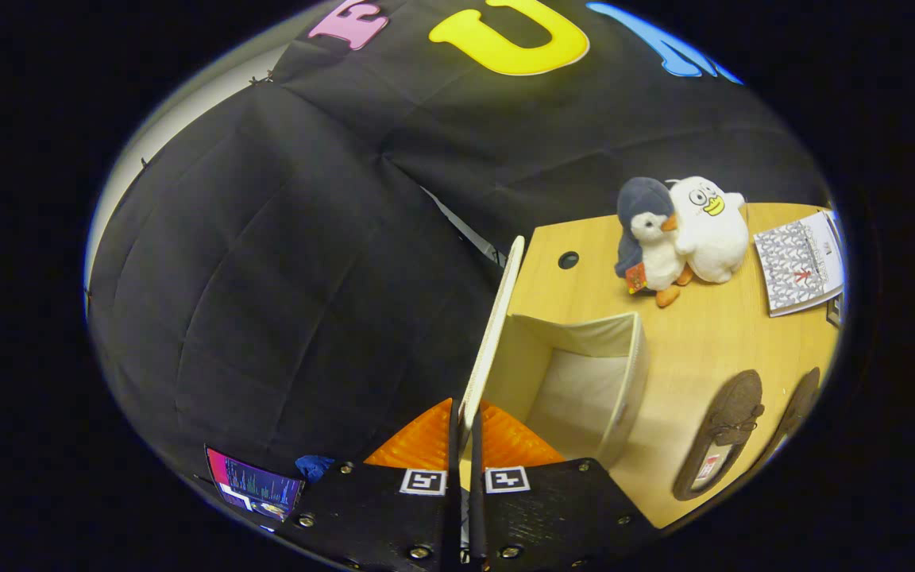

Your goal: Open the storage box then place both shoes into the box .Put the left shoe in first, then the right shoe, with the right side of both shoes facing outward in a uniform manner.

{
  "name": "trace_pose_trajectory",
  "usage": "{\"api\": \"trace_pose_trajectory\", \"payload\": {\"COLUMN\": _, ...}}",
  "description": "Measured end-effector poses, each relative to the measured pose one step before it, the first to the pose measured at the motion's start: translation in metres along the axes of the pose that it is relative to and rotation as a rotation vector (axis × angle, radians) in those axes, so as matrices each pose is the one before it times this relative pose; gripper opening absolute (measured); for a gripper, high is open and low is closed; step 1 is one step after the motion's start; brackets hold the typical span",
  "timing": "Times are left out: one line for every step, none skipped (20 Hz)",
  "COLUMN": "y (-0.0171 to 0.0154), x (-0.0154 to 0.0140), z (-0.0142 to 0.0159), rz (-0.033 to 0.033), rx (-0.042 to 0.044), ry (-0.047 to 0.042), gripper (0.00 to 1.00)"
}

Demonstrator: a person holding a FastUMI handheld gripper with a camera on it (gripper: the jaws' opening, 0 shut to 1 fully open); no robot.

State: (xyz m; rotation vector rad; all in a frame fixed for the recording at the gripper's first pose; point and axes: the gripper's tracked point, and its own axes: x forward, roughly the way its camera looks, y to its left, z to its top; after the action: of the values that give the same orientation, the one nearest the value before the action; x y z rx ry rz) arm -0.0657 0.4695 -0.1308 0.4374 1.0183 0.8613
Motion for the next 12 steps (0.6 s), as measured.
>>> {"api": "trace_pose_trajectory", "payload": {"y": 0.01392, "x": 0.00513, "z": 0.00339, "rz": -0.00030, "rx": -0.01358, "ry": 0.00012, "gripper": 0.04}}
{"api": "trace_pose_trajectory", "payload": {"y": 0.01436, "x": 0.00678, "z": 0.00178, "rz": -0.00072, "rx": -0.00362, "ry": 0.00317, "gripper": 0.04}}
{"api": "trace_pose_trajectory", "payload": {"y": 0.01159, "x": 0.00994, "z": 0.00075, "rz": -0.00357, "rx": -0.00046, "ry": 0.01085, "gripper": 0.04}}
{"api": "trace_pose_trajectory", "payload": {"y": 0.00978, "x": 0.01030, "z": -0.00242, "rz": -0.00469, "rx": 0.00688, "ry": 0.01217, "gripper": 0.04}}
{"api": "trace_pose_trajectory", "payload": {"y": 0.00980, "x": 0.01185, "z": -0.00030, "rz": -0.00008, "rx": 0.01103, "ry": 0.01044, "gripper": 0.04}}
{"api": "trace_pose_trajectory", "payload": {"y": 0.00550, "x": 0.01529, "z": 0.00106, "rz": 0.00080, "rx": 0.00719, "ry": 0.00678, "gripper": 0.04}}
{"api": "trace_pose_trajectory", "payload": {"y": 0.00852, "x": 0.01388, "z": -0.00057, "rz": -0.00007, "rx": 0.00568, "ry": 0.01052, "gripper": 0.04}}
{"api": "trace_pose_trajectory", "payload": {"y": 0.01303, "x": 0.01280, "z": -0.00030, "rz": 0.00015, "rx": -0.00092, "ry": 0.00155, "gripper": 0.04}}
{"api": "trace_pose_trajectory", "payload": {"y": 0.00900, "x": 0.01386, "z": 0.00017, "rz": 0.00019, "rx": -0.01215, "ry": 0.00500, "gripper": 0.07}}
{"api": "trace_pose_trajectory", "payload": {"y": 0.00974, "x": 0.01458, "z": -0.00059, "rz": 0.00755, "rx": -0.00907, "ry": 0.01008, "gripper": 0.08}}
{"api": "trace_pose_trajectory", "payload": {"y": 0.00911, "x": 0.01368, "z": -0.00591, "rz": 0.01246, "rx": 0.00989, "ry": 0.02111, "gripper": 0.08}}
{"api": "trace_pose_trajectory", "payload": {"y": 0.00635, "x": 0.01593, "z": -0.00492, "rz": 0.01399, "rx": 0.01652, "ry": 0.01417, "gripper": 0.08}}
